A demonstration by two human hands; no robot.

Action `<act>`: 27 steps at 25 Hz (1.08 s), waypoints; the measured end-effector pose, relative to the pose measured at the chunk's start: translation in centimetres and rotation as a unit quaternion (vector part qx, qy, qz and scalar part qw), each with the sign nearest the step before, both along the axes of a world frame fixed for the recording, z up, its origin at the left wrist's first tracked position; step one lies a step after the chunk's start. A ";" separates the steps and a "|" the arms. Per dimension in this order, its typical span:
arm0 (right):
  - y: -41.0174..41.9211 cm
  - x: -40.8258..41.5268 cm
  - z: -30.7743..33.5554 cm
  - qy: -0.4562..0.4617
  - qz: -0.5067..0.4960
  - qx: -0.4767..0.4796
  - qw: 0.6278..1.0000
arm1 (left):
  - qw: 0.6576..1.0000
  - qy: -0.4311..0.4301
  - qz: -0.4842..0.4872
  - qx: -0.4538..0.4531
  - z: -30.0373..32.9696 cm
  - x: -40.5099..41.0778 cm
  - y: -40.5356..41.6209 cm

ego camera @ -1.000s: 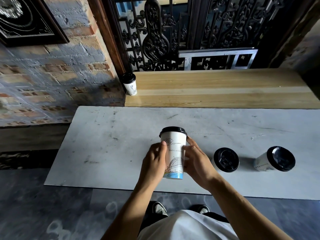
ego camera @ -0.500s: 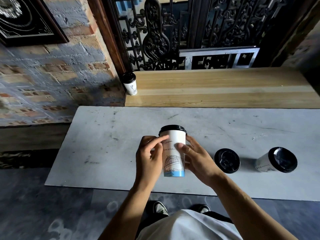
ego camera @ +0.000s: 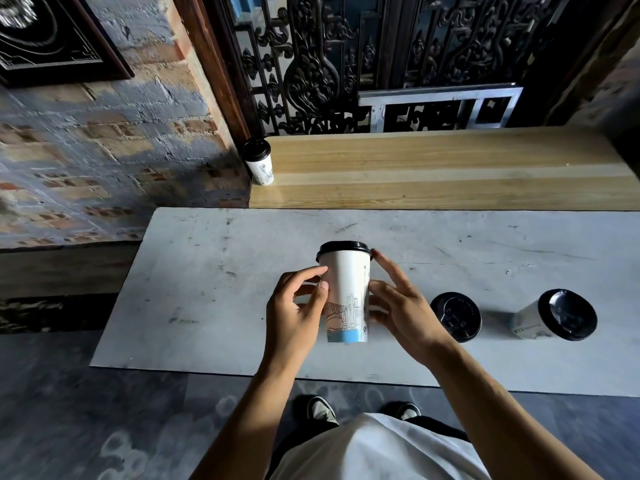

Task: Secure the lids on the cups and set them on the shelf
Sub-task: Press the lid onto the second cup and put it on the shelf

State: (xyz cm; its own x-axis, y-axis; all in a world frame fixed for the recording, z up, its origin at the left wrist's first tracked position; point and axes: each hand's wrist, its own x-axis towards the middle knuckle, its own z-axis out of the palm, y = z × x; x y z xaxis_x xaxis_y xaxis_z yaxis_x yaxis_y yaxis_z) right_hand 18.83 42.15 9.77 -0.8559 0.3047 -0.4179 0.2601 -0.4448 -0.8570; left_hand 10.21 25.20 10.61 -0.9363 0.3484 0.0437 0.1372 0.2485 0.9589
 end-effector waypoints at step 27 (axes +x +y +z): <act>0.3 0.2 -1.1 0.037 -0.026 -0.080 0.996 | 1.000 -0.019 0.016 -0.014 -0.5 0.5 -0.2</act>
